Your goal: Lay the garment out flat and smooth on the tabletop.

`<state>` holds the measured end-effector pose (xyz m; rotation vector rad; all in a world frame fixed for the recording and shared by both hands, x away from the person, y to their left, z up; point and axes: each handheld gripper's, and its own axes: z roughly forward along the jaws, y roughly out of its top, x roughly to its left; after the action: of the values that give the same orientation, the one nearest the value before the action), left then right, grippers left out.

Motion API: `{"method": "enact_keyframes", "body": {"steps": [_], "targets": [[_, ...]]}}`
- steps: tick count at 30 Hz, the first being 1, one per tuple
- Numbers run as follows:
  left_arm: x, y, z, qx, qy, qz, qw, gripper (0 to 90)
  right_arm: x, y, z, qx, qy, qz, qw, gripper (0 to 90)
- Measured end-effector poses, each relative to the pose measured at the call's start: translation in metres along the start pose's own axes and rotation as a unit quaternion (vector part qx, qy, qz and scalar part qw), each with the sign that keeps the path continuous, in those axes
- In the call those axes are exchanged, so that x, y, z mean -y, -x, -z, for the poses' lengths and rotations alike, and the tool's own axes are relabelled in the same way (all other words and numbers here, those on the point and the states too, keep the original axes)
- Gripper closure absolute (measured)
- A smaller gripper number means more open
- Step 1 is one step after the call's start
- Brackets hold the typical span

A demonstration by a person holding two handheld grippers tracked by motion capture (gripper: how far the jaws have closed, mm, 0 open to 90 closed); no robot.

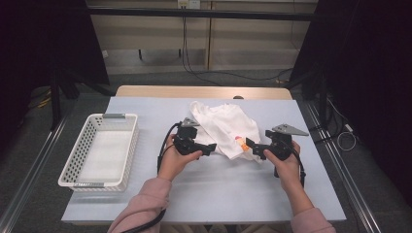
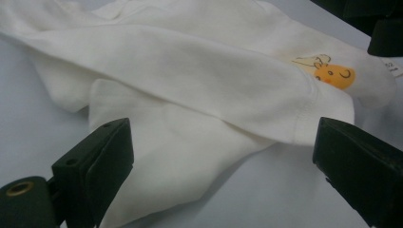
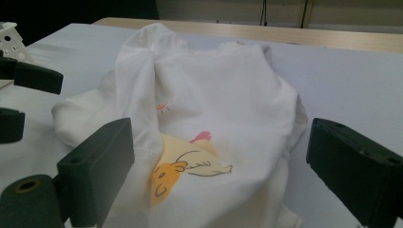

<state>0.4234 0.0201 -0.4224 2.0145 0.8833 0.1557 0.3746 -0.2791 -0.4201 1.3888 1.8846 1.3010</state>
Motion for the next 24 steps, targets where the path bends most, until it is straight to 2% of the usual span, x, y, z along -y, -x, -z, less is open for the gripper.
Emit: {"method": "enact_keyframes", "body": {"steps": [1, 3, 5, 8, 9, 10, 14, 17, 19, 22, 23, 24], "targets": [[-0.001, 0.003, -0.001, 0.0, -0.006, -0.009, 0.9999, 6.5, 0.0, 0.001, 0.001, 0.001, 0.003, 0.002, 1.0, 9.0], [-0.002, 0.008, -0.004, 0.008, 0.001, -0.014, 0.9999, 7.1, -0.001, 0.0, 0.001, 0.001, 0.004, 0.001, 1.0, 9.1], [-0.003, 0.014, -0.005, 0.015, 0.004, -0.012, 0.9998, 8.9, 0.0, -0.001, 0.0, 0.002, 0.006, 0.001, 1.0, 9.1], [-0.003, 0.02, -0.007, 0.02, 0.005, -0.032, 0.9993, 19.0, 0.0, -0.002, 0.0, 0.001, 0.003, 0.0, 1.0, 9.3], [-0.003, 0.023, -0.008, 0.021, 0.003, -0.029, 0.9994, 19.4, 0.0, -0.002, 0.0, -0.001, 0.002, -0.002, 1.0, 9.3], [-0.003, 0.025, -0.009, 0.031, 0.005, -0.027, 0.9991, 20.1, 0.0, -0.002, 0.0, 0.0, 0.003, 0.001, 1.0, 9.3], [0.0, 0.033, -0.014, 0.038, -0.003, -0.031, 0.9988, 21.7, 0.0, -0.003, 0.0, -0.001, 0.004, 0.002, 1.0, 9.3], [0.003, 0.038, -0.019, 0.041, -0.011, -0.036, 0.9984, 19.7, 0.001, -0.004, -0.001, -0.001, 0.002, 0.001, 1.0, 9.5], [0.006, 0.042, -0.023, 0.036, -0.019, -0.029, 0.9987, 16.2, 0.001, -0.004, -0.001, -0.002, 0.003, 0.0, 1.0, 9.5], [0.009, 0.047, -0.028, 0.03, -0.028, -0.032, 0.9987, 12.3, 0.002, -0.004, -0.001, -0.001, 0.003, -0.001, 1.0, 9.6], [0.009, 0.048, -0.029, 0.025, -0.031, -0.037, 0.9985, 12.8, 0.001, -0.004, -0.001, -0.002, 0.003, -0.001, 1.0, 9.6], [0.01, 0.048, -0.031, 0.025, -0.031, -0.033, 0.9987, 12.8, 0.001, -0.004, -0.001, -0.004, 0.005, 0.0, 1.0, 9.7]]}}
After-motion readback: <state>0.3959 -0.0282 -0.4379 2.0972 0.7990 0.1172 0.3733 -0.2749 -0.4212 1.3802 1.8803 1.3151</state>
